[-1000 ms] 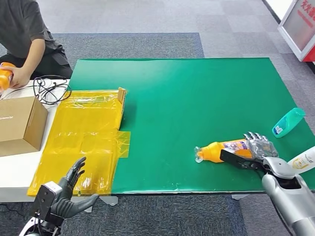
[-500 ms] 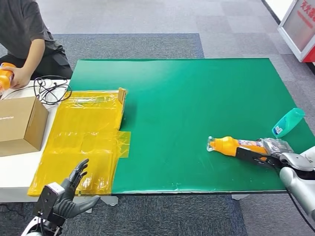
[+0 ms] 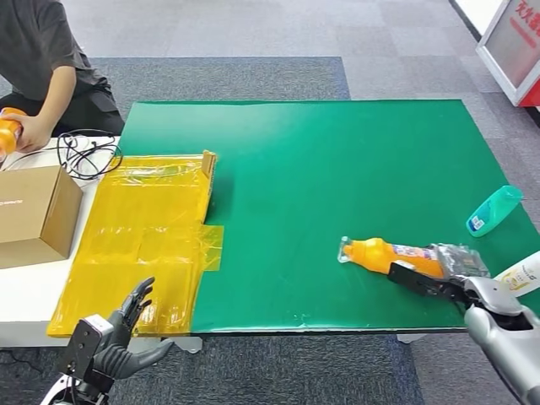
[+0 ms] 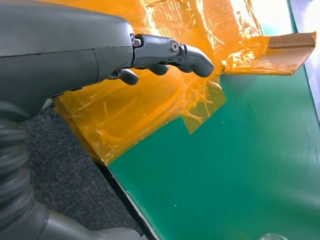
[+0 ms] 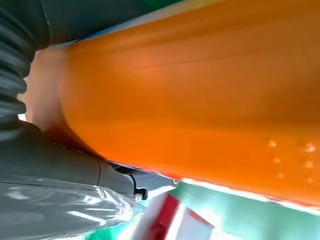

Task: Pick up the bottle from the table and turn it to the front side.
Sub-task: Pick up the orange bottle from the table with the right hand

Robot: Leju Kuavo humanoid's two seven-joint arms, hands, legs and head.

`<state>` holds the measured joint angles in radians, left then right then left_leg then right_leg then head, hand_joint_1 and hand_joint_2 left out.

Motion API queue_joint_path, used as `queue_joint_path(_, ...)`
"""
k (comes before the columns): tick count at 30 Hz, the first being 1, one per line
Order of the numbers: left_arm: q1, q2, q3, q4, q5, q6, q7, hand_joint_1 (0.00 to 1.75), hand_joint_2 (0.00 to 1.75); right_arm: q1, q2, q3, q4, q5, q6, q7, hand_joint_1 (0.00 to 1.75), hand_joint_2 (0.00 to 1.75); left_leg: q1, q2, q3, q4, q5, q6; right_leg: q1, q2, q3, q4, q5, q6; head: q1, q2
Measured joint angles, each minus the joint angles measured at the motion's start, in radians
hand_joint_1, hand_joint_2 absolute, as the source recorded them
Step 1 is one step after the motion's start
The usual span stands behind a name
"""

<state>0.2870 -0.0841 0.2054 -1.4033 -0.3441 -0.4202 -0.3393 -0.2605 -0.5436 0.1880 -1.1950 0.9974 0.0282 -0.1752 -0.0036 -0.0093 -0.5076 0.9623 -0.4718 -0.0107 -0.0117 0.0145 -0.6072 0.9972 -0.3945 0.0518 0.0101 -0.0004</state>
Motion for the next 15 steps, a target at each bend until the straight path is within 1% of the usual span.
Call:
queue_joint_path(3,0.001,-0.026,-0.001,-0.031,0.0,-0.012,0.005,0.0,1.75,0.086,0.087,-0.048,-0.16,0.003,-0.051,-0.004,1.75,1.75,0.0,0.0,0.0,0.0,0.0,-0.001,0.001,0.0,-0.002,0.0,0.0,0.0,0.0,0.0)
queue_joint_path(7,-0.022,-0.057,-0.024,-0.063,0.042,-0.022,0.008,0.0,1.75,0.153,0.237,-0.094,-0.339,-0.073,-0.073,-0.02,1.75,1.75,0.001,0.0,0.0,0.0,0.001,-0.002,0.002,-0.001,-0.002,0.0,0.0,-0.001,0.0,0.0)
queue_joint_path(11,-0.08,-0.079,-0.081,-0.09,0.102,-0.003,0.018,0.0,1.75,0.166,0.383,-0.105,-0.467,-0.154,-0.06,-0.036,1.75,1.75,0.001,0.0,0.0,0.0,0.003,-0.002,0.002,-0.001,-0.002,0.001,0.001,-0.002,0.0,0.0)
queue_joint_path(15,-0.144,-0.088,-0.135,-0.111,0.147,0.021,0.058,0.0,1.75,0.147,0.486,-0.105,-0.55,-0.192,-0.028,-0.027,1.75,1.75,0.0,0.0,0.0,0.0,0.003,-0.001,0.001,-0.001,-0.001,0.001,0.002,-0.002,0.0,0.0)
